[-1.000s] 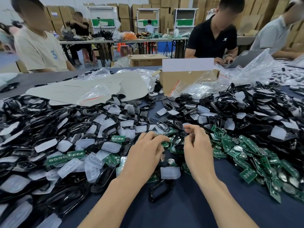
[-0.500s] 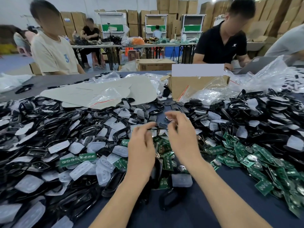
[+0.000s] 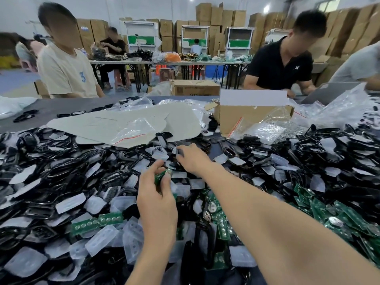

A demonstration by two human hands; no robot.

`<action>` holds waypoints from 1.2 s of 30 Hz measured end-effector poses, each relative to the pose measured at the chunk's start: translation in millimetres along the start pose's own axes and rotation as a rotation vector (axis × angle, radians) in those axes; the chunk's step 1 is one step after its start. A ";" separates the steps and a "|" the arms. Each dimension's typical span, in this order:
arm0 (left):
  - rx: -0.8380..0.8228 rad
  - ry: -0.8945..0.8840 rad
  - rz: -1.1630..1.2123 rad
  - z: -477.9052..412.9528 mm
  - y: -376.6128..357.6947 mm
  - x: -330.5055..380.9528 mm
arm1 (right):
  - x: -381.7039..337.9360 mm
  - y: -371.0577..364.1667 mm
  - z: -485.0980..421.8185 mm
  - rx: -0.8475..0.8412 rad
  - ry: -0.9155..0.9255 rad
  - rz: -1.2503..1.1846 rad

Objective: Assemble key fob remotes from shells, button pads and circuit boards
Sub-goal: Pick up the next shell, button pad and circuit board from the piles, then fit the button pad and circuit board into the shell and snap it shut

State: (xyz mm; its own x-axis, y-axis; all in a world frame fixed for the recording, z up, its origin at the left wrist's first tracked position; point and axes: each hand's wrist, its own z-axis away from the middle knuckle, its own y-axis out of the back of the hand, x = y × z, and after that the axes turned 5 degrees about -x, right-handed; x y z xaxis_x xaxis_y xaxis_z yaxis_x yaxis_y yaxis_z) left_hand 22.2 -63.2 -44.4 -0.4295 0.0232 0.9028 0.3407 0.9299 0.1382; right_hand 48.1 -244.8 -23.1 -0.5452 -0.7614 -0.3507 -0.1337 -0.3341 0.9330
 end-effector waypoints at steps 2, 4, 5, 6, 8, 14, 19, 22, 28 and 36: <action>-0.018 -0.012 -0.061 -0.5 -1.2 -2.8 | -2.6 2.3 -7.1 -0.026 0.010 0.013; -0.041 -0.003 -0.079 -1.7 -2.2 -3.4 | -4.6 5.1 -9.3 -0.039 -0.002 0.020; -0.049 0.001 -0.083 -2.2 -2.2 -3.1 | -5.9 6.3 -8.6 -0.048 -0.013 0.021; -0.055 0.001 -0.089 -2.4 -2.4 -2.3 | -6.6 7.8 -7.1 -0.059 -0.023 0.026; -0.060 -0.003 -0.108 -1.3 -3.0 0.2 | -7.6 10.4 -1.6 -0.086 -0.031 0.062; -0.074 0.006 -0.138 1.9 -2.3 4.6 | 7.7 12.6 33.2 0.000 0.012 -0.077; -0.122 0.006 -0.134 3.5 -2.3 5.6 | 38.5 13.6 69.5 0.024 -0.073 -0.576; -0.133 -0.020 -0.133 0.9 -1.6 4.2 | 45.0 22.7 86.3 0.031 -0.140 -0.894; -0.161 -0.059 -0.078 6.7 -4.1 6.3 | 51.8 38.9 133.4 0.041 -0.132 -1.319; -0.274 -0.264 -0.086 21.8 -7.8 24.4 | 62.5 18.2 186.0 0.324 -0.076 -1.314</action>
State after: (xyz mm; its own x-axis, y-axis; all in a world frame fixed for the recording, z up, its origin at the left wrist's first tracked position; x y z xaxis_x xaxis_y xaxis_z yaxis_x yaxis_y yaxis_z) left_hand -9.2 -61.9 -32.4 -0.6542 0.0764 0.7524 0.4897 0.8009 0.3445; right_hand -142.4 -195.1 -13.1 0.0929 0.0520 -0.9943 -0.7680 -0.6318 -0.1048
